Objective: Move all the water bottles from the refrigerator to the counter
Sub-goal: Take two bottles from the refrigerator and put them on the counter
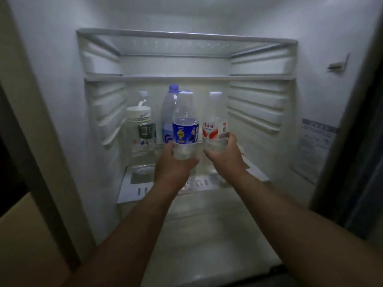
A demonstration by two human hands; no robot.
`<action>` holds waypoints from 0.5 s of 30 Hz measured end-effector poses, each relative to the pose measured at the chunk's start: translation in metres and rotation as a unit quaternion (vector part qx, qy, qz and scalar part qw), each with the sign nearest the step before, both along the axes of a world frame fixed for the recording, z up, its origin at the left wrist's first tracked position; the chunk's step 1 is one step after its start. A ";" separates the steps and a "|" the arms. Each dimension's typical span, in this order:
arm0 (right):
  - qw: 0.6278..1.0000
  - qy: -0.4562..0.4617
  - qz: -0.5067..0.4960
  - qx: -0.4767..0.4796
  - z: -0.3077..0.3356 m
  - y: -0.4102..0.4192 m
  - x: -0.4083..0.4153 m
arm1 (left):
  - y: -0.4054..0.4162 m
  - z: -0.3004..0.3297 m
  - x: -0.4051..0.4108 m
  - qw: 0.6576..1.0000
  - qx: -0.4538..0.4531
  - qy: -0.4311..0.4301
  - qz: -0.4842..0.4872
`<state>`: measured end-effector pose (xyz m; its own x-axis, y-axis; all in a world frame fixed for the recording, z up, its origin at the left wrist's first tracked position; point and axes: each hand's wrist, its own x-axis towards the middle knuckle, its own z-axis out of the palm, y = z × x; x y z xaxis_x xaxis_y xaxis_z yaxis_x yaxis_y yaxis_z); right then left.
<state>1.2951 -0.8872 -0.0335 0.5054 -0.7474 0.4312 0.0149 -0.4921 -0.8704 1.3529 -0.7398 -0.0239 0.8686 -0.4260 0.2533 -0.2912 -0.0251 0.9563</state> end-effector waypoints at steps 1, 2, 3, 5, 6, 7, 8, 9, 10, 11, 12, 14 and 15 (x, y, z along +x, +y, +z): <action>1.000 0.002 -0.003 0.003 0.003 0.005 -0.005 | 0.002 0.000 -0.003 1.000 -0.003 0.003 -0.002; 1.000 0.006 -0.008 0.006 0.006 0.009 -0.010 | 0.004 -0.001 -0.007 1.000 -0.006 0.000 -0.007; 1.000 0.012 -0.017 0.009 0.008 0.014 -0.015 | 0.006 -0.001 -0.011 1.000 -0.006 -0.004 -0.015; 1.000 0.020 -0.022 0.003 0.008 0.020 -0.026 | 0.007 0.000 -0.018 0.999 -0.014 -0.003 -0.030; 1.000 0.017 -0.022 -0.004 0.007 0.023 -0.031 | 0.008 0.001 -0.022 0.999 -0.024 -0.002 -0.032; 1.000 0.013 -0.023 -0.009 0.007 0.025 -0.037 | 0.008 0.003 -0.027 0.999 -0.034 -0.003 -0.033; 1.000 0.010 -0.023 -0.013 0.008 0.027 -0.045 | 0.007 0.004 -0.032 0.999 -0.042 -0.003 -0.031; 1.000 0.007 -0.020 -0.013 0.009 0.028 -0.052 | 0.007 0.005 -0.037 0.999 -0.045 -0.004 -0.027; 1.000 0.001 -0.016 -0.008 0.011 0.030 -0.059 | 0.007 0.005 -0.042 0.999 -0.046 -0.005 -0.024; 1.000 -0.006 -0.015 -0.006 0.012 0.031 -0.066 | 0.008 0.005 -0.049 0.999 -0.045 -0.004 -0.021; 1.000 -0.011 -0.016 -0.007 0.014 0.032 -0.073 | 0.009 0.004 -0.054 0.999 -0.043 -0.003 -0.020; 1.000 -0.014 -0.012 -0.017 0.016 0.036 -0.087 | 0.013 0.003 -0.064 0.999 -0.041 0.000 -0.021; 1.000 -0.016 -0.006 -0.021 0.017 0.038 -0.094 | 0.017 0.003 -0.070 0.999 -0.044 -0.001 -0.022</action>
<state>1.2011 -0.8491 -0.0162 0.4824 -0.7337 0.4786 0.0368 -0.5288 -0.8479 1.2825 -0.7232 -0.0204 0.8488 -0.4400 0.2931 -0.2923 0.0714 0.9537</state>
